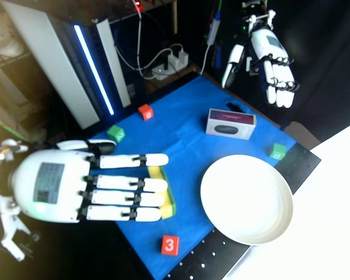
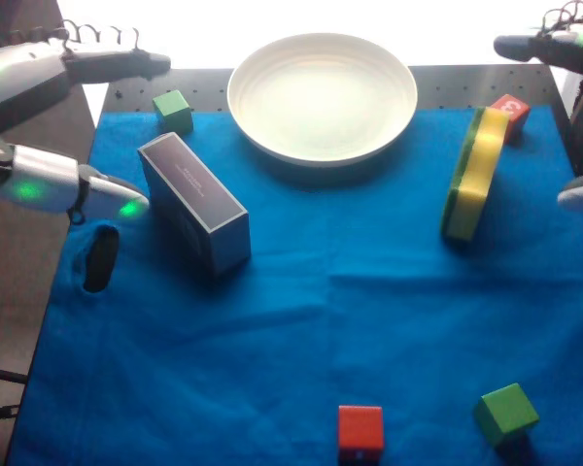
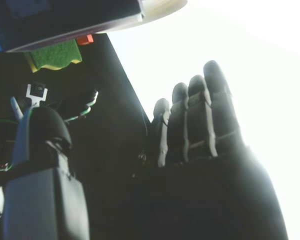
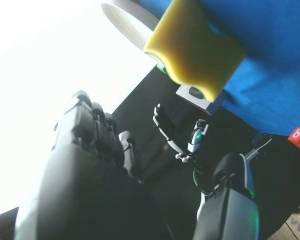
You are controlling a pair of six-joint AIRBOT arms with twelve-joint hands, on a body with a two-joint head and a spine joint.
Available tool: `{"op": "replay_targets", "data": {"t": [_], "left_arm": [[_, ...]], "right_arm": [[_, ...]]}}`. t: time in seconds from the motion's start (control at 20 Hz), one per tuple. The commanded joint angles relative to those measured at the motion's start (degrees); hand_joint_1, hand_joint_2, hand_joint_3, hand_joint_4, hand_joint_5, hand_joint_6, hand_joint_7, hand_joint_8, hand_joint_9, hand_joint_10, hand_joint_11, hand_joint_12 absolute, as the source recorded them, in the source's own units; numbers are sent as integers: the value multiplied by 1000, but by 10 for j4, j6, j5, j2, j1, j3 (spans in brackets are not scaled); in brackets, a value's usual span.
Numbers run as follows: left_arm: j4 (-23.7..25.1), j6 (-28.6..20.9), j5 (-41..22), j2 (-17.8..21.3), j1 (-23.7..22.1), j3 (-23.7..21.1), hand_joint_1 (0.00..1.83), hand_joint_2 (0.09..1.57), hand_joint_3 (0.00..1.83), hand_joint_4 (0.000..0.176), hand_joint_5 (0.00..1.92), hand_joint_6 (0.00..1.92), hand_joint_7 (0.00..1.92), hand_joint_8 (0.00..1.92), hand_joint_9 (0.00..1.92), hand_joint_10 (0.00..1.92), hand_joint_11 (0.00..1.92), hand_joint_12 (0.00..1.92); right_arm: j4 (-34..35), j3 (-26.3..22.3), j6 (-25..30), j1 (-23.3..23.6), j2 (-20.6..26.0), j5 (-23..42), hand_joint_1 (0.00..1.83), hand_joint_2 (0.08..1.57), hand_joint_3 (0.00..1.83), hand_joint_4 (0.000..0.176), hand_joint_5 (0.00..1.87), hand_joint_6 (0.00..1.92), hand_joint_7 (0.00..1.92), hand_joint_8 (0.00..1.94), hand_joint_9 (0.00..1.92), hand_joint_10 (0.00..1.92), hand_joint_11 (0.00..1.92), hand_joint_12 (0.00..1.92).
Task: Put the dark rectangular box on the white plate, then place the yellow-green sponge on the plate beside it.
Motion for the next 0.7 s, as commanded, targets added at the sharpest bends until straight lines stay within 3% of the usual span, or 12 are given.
{"op": "replay_targets", "data": {"t": [0.0,0.1,0.2,0.25,0.3,0.35,0.4,0.45,0.5,0.55,0.6,0.65], "left_arm": [[-2,-5,-51,-4,-11,4,881,893,4,0,275,2,266,3,194,2,0,363],[17,-5,-34,-10,-23,8,844,873,0,0,294,1,275,0,220,2,0,450],[41,-13,-13,-18,-36,16,830,871,0,33,251,2,223,3,137,4,0,216],[63,-29,-1,-24,-44,24,853,846,0,26,247,1,238,5,143,5,0,213],[80,-41,8,-29,-50,30,861,838,0,49,236,1,241,3,135,1,0,137],[98,-47,23,-34,-59,34,853,827,0,61,230,0,266,0,172,0,0,189],[123,-48,43,-41,-73,38,852,830,0,50,248,1,288,1,200,2,0,276],[143,-52,55,-46,-82,41,826,851,0,45,256,3,275,0,210,1,0,410],[177,-68,70,-53,-95,46,822,861,2,50,241,0,254,0,204,0,0,456],[227,-103,85,-61,-109,55,817,858,0,66,233,0,245,1,204,0,0,502],[267,-132,94,-67,-117,62,822,857,0,71,238,1,268,4,225,4,0,553],[316,-174,104,-75,-127,71,794,834,0,87,237,0,279,6,238,7,14,570]], "right_arm": [[22,4,6,10,2,50,903,935,12,132,103,10,98,6,8,3,0,4],[17,6,10,10,2,47,876,934,8,139,106,8,105,6,1,0,0,0],[16,7,12,10,1,47,837,937,7,133,113,7,97,2,0,0,0,0],[14,8,12,10,1,47,856,925,0,137,118,7,83,0,0,0,0,0],[14,9,12,10,1,47,877,922,0,138,116,5,76,0,8,3,6,2],[13,9,12,10,1,47,934,919,0,123,122,6,86,4,24,8,14,6],[11,10,13,10,1,47,949,918,0,120,126,7,93,7,20,6,2,0],[10,11,14,10,1,47,941,926,1,101,121,4,106,10,28,8,0,0],[8,11,16,10,1,46,925,933,3,103,120,3,106,8,30,7,10,4],[5,12,19,10,1,46,909,936,4,118,123,3,99,3,12,1,1,0],[4,12,20,10,1,46,895,939,5,125,126,4,97,2,9,0,0,0],[2,13,21,10,1,46,885,939,4,114,130,5,102,4,26,7,9,4]]}}
